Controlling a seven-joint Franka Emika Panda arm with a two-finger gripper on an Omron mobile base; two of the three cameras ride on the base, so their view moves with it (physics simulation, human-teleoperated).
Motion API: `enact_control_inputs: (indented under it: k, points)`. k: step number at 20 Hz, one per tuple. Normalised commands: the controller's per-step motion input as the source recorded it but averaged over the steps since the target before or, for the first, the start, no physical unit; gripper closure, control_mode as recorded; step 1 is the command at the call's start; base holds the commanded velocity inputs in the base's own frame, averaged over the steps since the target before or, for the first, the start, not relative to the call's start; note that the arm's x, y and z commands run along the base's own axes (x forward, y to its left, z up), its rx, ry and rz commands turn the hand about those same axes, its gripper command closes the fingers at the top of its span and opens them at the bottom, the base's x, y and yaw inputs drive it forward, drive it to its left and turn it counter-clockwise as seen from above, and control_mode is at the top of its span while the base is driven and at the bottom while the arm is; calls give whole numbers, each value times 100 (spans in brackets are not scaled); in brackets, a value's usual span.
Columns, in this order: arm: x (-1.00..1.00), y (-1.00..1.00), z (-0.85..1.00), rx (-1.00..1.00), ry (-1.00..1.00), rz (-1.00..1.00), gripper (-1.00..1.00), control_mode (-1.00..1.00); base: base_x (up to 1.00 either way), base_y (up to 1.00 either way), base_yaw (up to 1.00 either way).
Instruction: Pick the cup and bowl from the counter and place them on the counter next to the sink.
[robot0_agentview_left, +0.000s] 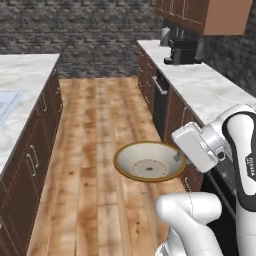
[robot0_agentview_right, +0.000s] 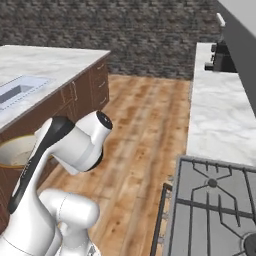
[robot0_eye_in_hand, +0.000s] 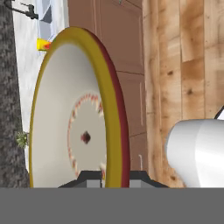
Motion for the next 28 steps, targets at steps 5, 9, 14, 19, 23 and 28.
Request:
enact_control_inputs:
  k: [5, 9, 14, 19, 23, 28]
  points:
    - [0, 0, 0, 0, 0, 0, 100, 100, 100, -8, -22]
    - [0, 0, 0, 0, 0, 0, 100, 100, 100, -13, -14]
    - [0, 0, 0, 0, 0, 0, 100, 100, 100, -18, -4]
    - [0, 0, 0, 0, 0, 0, 100, 100, 100, -19, -1]
    - [0, 0, 0, 0, 0, 0, 100, 100, 100, -21, 0]
    - [0, 0, 0, 0, 0, 0, 100, 100, 100, -14, 0]
